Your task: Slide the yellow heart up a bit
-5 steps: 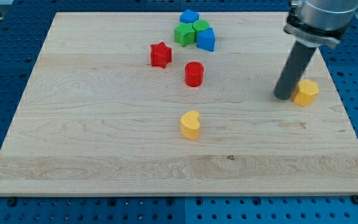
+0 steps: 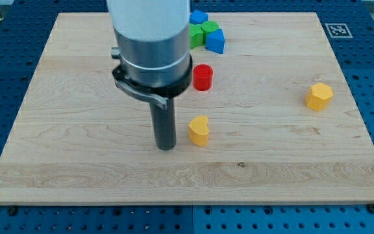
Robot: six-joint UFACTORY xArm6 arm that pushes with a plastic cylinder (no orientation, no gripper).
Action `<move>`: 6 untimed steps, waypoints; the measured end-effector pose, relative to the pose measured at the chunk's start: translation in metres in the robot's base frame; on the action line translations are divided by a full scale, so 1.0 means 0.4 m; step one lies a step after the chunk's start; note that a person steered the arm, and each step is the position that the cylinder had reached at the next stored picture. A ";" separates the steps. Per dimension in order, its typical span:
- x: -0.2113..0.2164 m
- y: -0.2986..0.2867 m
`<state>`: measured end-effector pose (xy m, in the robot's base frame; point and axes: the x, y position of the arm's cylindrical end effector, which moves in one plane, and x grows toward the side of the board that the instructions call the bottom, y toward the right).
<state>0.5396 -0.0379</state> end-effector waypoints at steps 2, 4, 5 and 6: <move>0.000 0.107; -0.044 0.237; -0.044 0.180; -0.044 0.155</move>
